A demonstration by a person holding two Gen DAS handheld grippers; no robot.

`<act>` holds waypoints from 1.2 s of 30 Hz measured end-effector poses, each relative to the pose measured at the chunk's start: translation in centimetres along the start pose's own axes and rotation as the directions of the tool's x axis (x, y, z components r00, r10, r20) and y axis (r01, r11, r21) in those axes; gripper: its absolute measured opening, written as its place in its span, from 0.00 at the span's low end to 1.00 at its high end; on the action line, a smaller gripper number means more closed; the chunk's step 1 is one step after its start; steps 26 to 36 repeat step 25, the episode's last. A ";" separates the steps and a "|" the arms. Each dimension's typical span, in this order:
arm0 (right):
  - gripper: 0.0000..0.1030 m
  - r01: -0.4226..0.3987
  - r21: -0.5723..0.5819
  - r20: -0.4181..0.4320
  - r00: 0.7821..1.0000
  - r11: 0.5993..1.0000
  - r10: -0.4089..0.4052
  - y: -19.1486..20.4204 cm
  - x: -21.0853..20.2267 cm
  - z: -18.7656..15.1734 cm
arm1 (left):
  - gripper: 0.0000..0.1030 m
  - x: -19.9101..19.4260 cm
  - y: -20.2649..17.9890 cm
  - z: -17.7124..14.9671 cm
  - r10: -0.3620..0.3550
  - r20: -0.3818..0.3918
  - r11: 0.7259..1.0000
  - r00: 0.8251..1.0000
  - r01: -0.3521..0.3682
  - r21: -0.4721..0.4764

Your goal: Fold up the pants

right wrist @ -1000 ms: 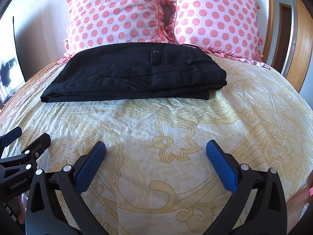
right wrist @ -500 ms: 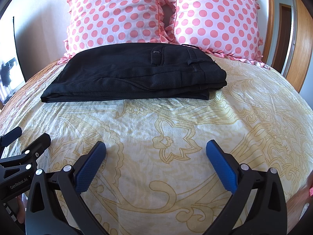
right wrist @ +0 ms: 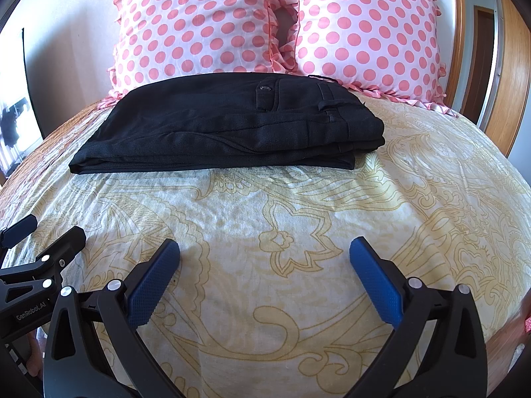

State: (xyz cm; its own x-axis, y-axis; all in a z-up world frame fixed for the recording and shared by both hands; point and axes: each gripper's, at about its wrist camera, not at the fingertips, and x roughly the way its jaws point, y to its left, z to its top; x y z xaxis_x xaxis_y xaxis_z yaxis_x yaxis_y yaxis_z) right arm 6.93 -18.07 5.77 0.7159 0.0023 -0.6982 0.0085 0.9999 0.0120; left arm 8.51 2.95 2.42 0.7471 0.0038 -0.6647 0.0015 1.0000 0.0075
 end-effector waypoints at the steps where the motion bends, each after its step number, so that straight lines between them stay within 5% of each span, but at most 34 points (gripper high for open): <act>1: 0.99 0.000 0.000 0.000 1.000 1.000 0.000 0.0 0.0 0.0 | 0.98 0.0 0.0 0.0 0.000 -0.001 1.000 1.000 0.000 0.001; 36: 0.99 0.002 0.002 0.001 1.000 1.000 -0.002 0.0 0.0 0.0 | 0.98 0.3 0.2 0.1 0.004 -0.003 1.000 1.000 -0.004 0.003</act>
